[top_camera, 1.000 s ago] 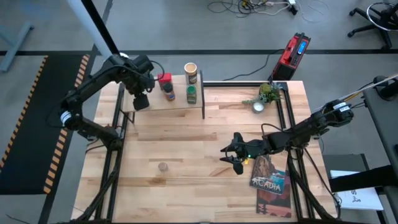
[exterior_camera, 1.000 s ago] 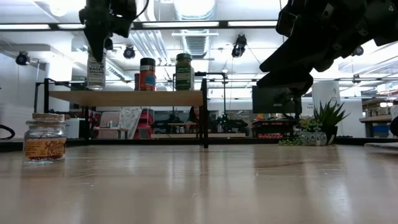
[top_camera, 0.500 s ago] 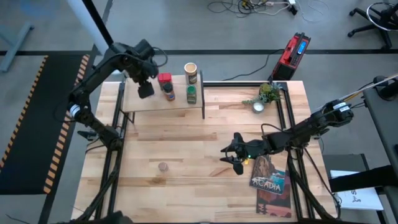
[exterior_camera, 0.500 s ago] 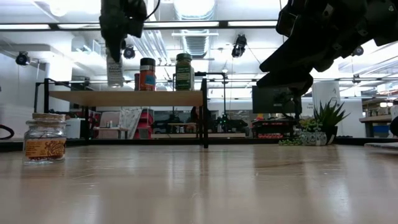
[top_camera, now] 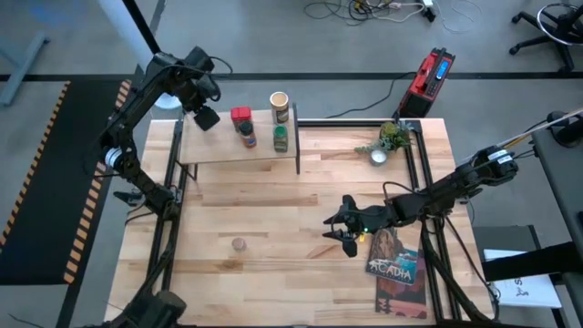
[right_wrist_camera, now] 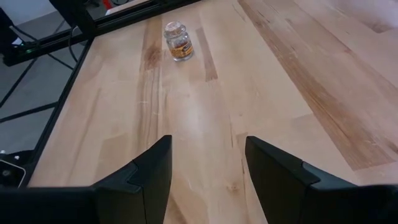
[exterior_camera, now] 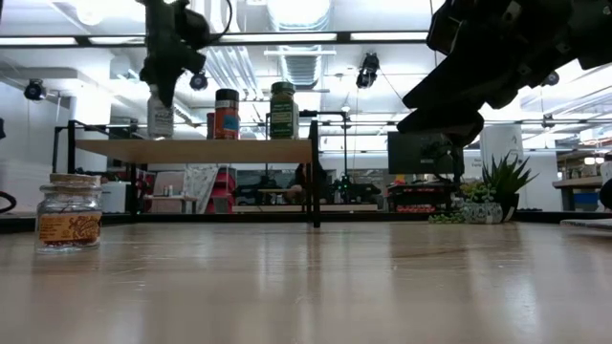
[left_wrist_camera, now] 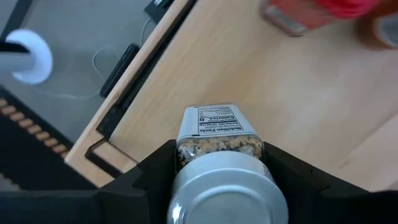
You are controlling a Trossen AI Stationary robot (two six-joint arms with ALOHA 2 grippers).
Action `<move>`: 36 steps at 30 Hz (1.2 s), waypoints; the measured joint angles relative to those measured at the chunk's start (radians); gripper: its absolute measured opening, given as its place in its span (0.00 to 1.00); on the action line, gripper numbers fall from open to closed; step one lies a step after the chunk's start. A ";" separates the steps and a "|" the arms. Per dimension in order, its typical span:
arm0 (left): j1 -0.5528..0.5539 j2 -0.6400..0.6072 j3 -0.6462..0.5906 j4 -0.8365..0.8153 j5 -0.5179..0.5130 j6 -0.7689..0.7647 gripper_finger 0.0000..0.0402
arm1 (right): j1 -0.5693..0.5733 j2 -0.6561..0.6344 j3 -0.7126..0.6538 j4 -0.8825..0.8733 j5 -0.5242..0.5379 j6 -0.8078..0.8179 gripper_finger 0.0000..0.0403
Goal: Shelf spices
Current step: Put the white seasoning bottle on the shelf
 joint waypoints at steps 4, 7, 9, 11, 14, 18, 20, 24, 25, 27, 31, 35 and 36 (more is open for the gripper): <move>0.016 0.025 0.000 0.000 -0.003 -0.014 0.47 | 0.000 0.000 0.000 0.000 0.000 0.000 0.45; 0.016 0.042 -0.001 0.000 -0.003 -0.017 0.46 | 0.000 0.000 0.000 0.000 0.000 0.000 0.45; 0.016 0.050 -0.001 0.000 -0.003 -0.013 0.46 | 0.000 0.000 0.000 0.000 0.000 0.000 0.45; 0.016 0.054 -0.001 0.000 -0.003 0.001 0.46 | 0.000 0.000 0.000 0.000 0.000 0.000 0.45; 0.016 0.054 -0.001 0.000 -0.003 0.026 0.47 | 0.000 0.000 0.000 0.000 0.000 0.000 0.45; 0.016 0.054 -0.001 0.000 -0.004 0.062 0.47 | 0.000 0.000 0.000 0.000 0.000 -0.001 0.45; 0.016 0.054 -0.001 0.002 -0.004 0.084 0.47 | 0.000 0.000 0.000 0.000 0.000 -0.001 0.45; 0.016 0.054 -0.002 0.003 -0.025 0.149 0.48 | 0.000 0.000 0.000 0.000 0.000 0.000 0.45; 0.016 0.054 -0.002 0.003 -0.039 0.159 0.48 | 0.000 0.000 0.000 0.000 0.000 0.000 0.45; 0.016 0.054 -0.002 0.004 -0.062 0.179 0.48 | 0.000 0.000 0.000 0.000 0.000 0.000 0.45; 0.016 0.054 -0.002 0.003 -0.066 0.227 0.48 | 0.000 0.000 0.000 0.000 0.000 -0.001 0.45; 0.016 0.054 -0.002 0.003 -0.053 0.249 0.48 | 0.000 0.000 0.000 0.000 0.000 -0.001 0.45; 0.016 0.054 -0.002 0.003 -0.047 0.259 0.48 | 0.000 0.000 0.000 0.000 0.000 -0.001 0.45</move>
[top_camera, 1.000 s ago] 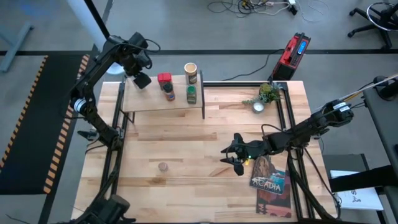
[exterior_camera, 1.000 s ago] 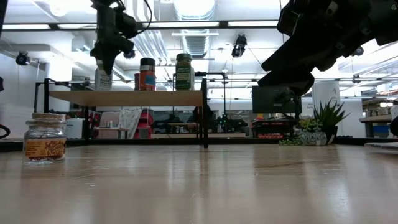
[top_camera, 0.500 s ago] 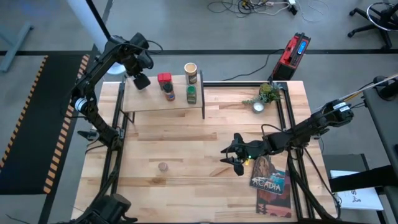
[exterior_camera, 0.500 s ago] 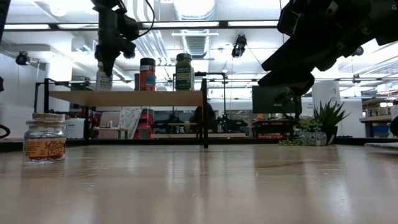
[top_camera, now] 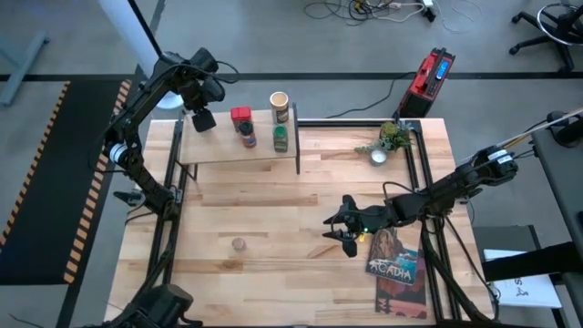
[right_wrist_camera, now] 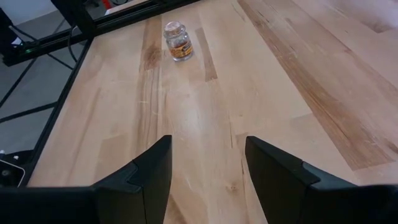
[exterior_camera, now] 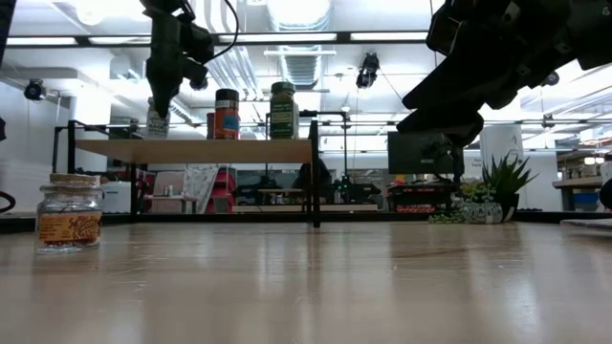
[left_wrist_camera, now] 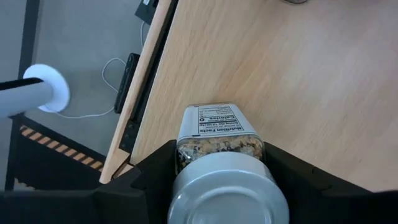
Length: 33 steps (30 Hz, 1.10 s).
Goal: Shelf spices
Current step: Put the white seasoning bottle on the shelf
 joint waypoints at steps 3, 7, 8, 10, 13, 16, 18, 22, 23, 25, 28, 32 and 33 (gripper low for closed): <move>-0.001 0.000 -0.007 0.000 0.008 0.028 0.47 | 0.000 0.000 0.000 0.000 0.000 0.000 0.45; -0.001 0.000 -0.020 0.005 0.009 0.065 0.47 | 0.000 0.000 0.000 0.000 0.000 0.000 0.45; -0.001 0.000 -0.022 0.005 0.009 0.070 0.47 | 0.000 0.000 0.000 0.000 0.000 0.000 0.45; -0.001 -0.001 -0.023 0.015 0.009 0.078 0.47 | 0.000 0.000 0.000 0.000 0.000 -0.001 0.45; -0.001 -0.001 -0.024 0.020 0.009 0.092 0.47 | 0.000 0.000 0.000 0.000 0.000 -0.007 0.45; -0.003 -0.001 -0.024 0.020 0.011 0.098 0.47 | 0.000 0.000 0.000 0.000 0.000 -0.008 0.45; -0.006 -0.001 -0.024 0.020 0.027 0.098 0.48 | 0.000 0.000 0.000 0.000 0.000 -0.008 0.45; -0.015 -0.001 -0.024 0.019 0.076 0.106 0.48 | 0.000 0.000 0.000 0.000 0.000 -0.008 0.45; -0.017 -0.001 -0.024 0.019 0.084 0.106 0.48 | 0.000 0.000 0.000 0.000 0.000 -0.008 0.45; -0.018 -0.001 -0.024 0.019 0.095 0.110 0.48 | 0.000 0.000 0.000 0.000 0.000 -0.008 0.45; -0.018 -0.001 -0.024 0.019 0.093 0.123 0.48 | 0.000 0.000 0.000 0.000 0.000 -0.008 0.45; -0.018 -0.001 -0.024 0.020 0.087 0.116 0.49 | 0.000 0.000 0.000 0.000 0.000 -0.008 0.45; -0.018 -0.001 -0.024 0.020 0.086 0.104 0.50 | 0.000 0.000 0.000 0.000 0.000 -0.008 0.45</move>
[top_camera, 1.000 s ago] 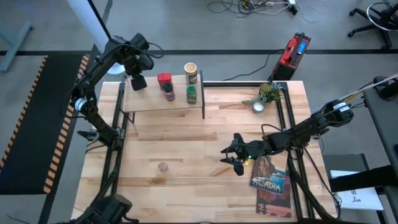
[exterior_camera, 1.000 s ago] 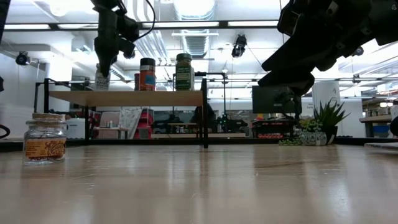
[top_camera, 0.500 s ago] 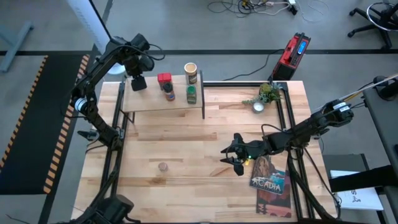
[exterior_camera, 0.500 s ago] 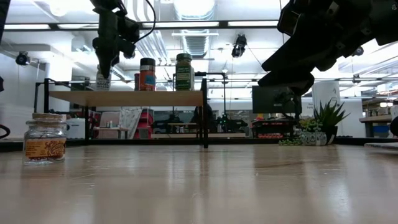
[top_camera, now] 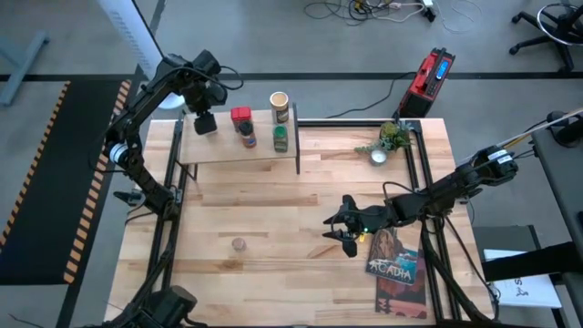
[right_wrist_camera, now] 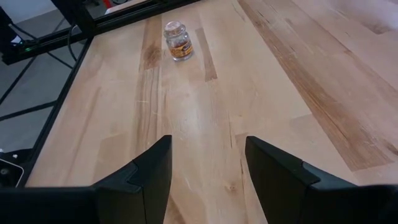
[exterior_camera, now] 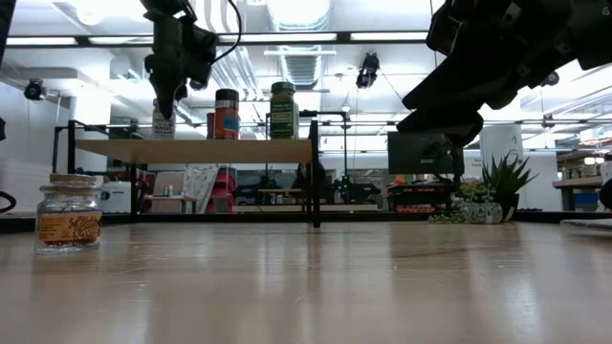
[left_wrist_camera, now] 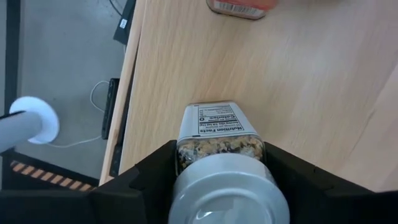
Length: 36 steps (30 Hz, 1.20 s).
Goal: Shelf spices
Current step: Put the white seasoning bottle on the shelf
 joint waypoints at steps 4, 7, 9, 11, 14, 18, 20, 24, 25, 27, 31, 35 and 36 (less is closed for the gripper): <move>0.000 0.000 0.000 0.001 -0.022 -0.025 0.51 | 0.000 0.000 0.000 0.000 0.000 0.000 0.45; 0.000 0.000 0.000 0.001 -0.027 -0.025 0.53 | 0.000 0.000 0.000 0.000 0.000 0.000 0.45; 0.000 0.000 0.000 0.002 -0.027 -0.025 0.56 | 0.000 0.000 0.000 0.000 0.000 0.000 0.45; 0.000 -0.001 0.000 0.002 -0.026 -0.034 0.59 | 0.000 0.000 0.000 0.000 0.000 0.000 0.45; 0.000 -0.002 0.000 0.002 -0.026 -0.043 0.64 | 0.000 0.000 0.000 0.000 0.000 0.000 0.45; 0.000 -0.002 0.002 0.012 -0.027 -0.047 0.70 | 0.000 0.000 0.000 0.000 0.000 0.000 0.45; 0.000 -0.002 0.013 0.025 -0.037 -0.063 0.72 | 0.000 0.000 0.000 0.000 0.000 0.000 0.45; 0.000 -0.003 0.052 0.031 -0.042 -0.083 0.76 | 0.000 0.000 0.000 0.000 0.000 0.000 0.45; 0.000 -0.003 0.066 0.033 -0.042 -0.088 0.77 | 0.000 0.000 0.000 0.000 0.000 0.000 0.45; 0.000 -0.003 0.099 0.036 -0.041 -0.104 0.79 | 0.000 0.000 0.000 0.000 0.000 0.000 0.45; -0.001 -0.004 0.160 0.023 -0.020 -0.142 0.80 | 0.000 0.000 0.000 0.000 0.000 0.000 0.45; -0.007 -0.005 0.211 -0.015 -0.008 -0.170 0.81 | 0.000 0.000 0.000 0.000 0.000 0.000 0.45; -0.008 -0.006 0.215 -0.023 -0.024 -0.181 0.81 | 0.000 0.000 0.000 0.001 0.000 0.000 0.45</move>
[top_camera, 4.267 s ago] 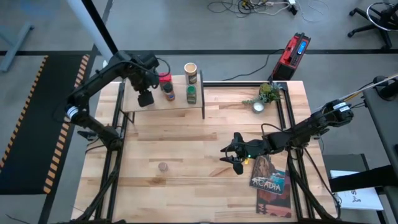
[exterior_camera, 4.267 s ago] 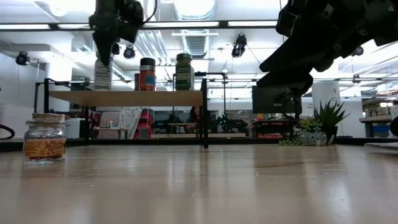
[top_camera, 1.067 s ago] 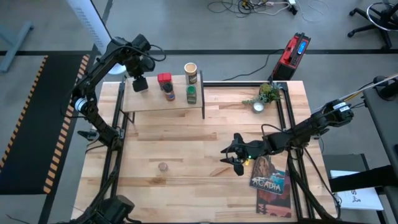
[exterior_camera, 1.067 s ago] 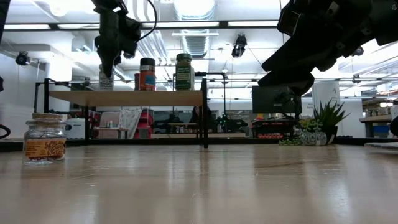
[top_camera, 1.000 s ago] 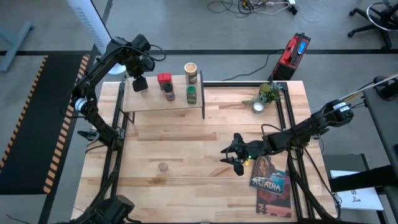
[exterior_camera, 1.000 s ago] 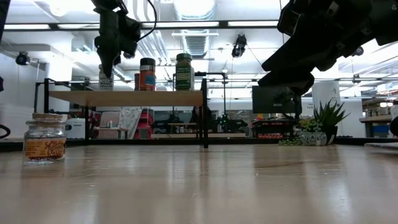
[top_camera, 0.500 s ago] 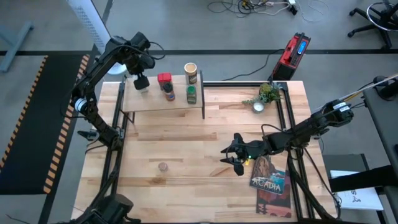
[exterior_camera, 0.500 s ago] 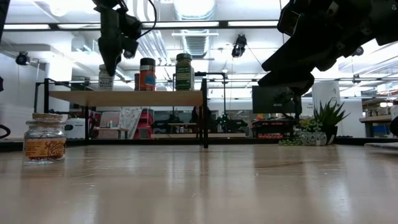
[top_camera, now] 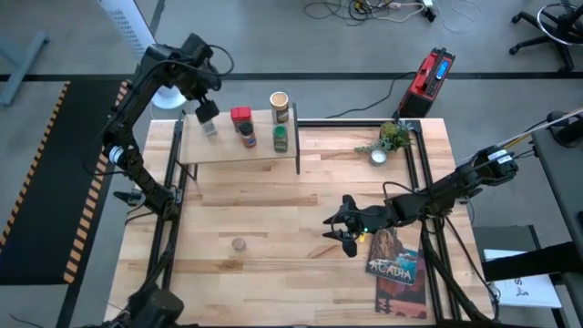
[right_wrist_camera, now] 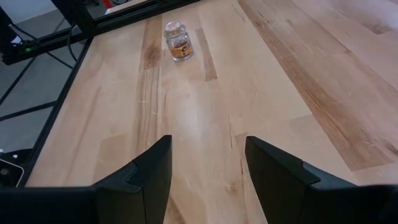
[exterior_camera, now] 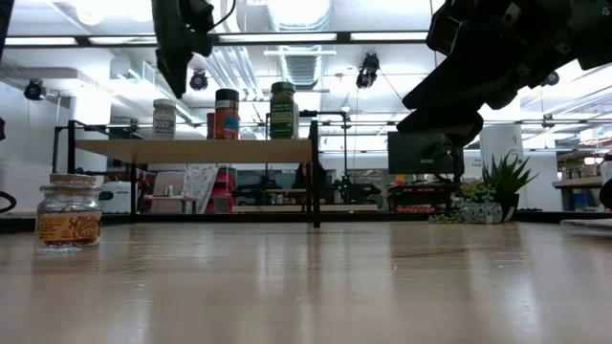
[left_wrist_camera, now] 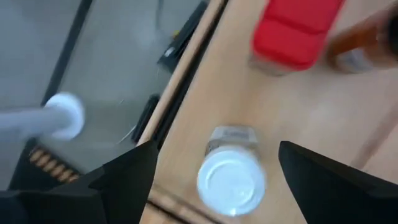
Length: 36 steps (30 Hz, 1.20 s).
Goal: Shelf spices
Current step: Put the white seasoning bottle on the shelf
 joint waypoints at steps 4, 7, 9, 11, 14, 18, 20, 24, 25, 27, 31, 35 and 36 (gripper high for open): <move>-0.003 0.000 -0.004 -0.002 -0.168 -0.080 0.79 | 0.000 0.000 0.000 0.009 0.000 0.008 0.45; -0.002 0.000 -0.013 -0.002 -0.229 -0.142 0.77 | 0.004 0.000 0.000 0.012 0.000 0.009 0.45; -0.003 0.000 -0.020 -0.002 -0.223 -0.171 0.76 | 0.005 0.000 0.000 0.023 0.000 0.008 0.45; -0.006 0.000 -0.033 -0.001 -0.217 -0.180 0.75 | 0.005 0.000 0.000 0.027 0.000 0.005 0.45; -0.010 -0.001 -0.061 0.002 -0.216 -0.182 0.73 | 0.005 0.000 0.000 0.031 0.000 0.003 0.45; -0.010 -0.006 -0.080 0.009 -0.207 -0.177 0.71 | 0.005 0.000 0.000 0.030 0.000 0.002 0.45; -0.014 -0.007 -0.081 0.010 -0.200 -0.169 0.70 | 0.005 0.000 0.000 0.030 0.000 0.002 0.45; -0.014 -0.011 -0.083 0.009 -0.196 -0.153 0.68 | 0.005 0.000 0.000 0.030 0.000 0.000 0.45; -0.014 -0.013 -0.084 0.009 -0.194 -0.150 0.67 | 0.005 0.000 0.000 0.030 0.000 0.000 0.45; -0.014 -0.017 -0.085 0.005 -0.185 -0.141 0.67 | 0.005 0.000 0.000 0.030 0.000 0.000 0.45; -0.014 -0.027 -0.087 -0.003 -0.135 -0.131 0.66 | 0.005 0.000 0.000 0.030 0.000 0.000 0.45; -0.014 -0.030 -0.087 -0.004 -0.116 -0.126 0.66 | 0.005 0.000 0.000 0.030 0.000 0.000 0.45; -0.014 -0.030 -0.087 -0.004 -0.116 -0.126 0.66 | 0.005 0.000 0.000 0.030 0.000 0.000 0.45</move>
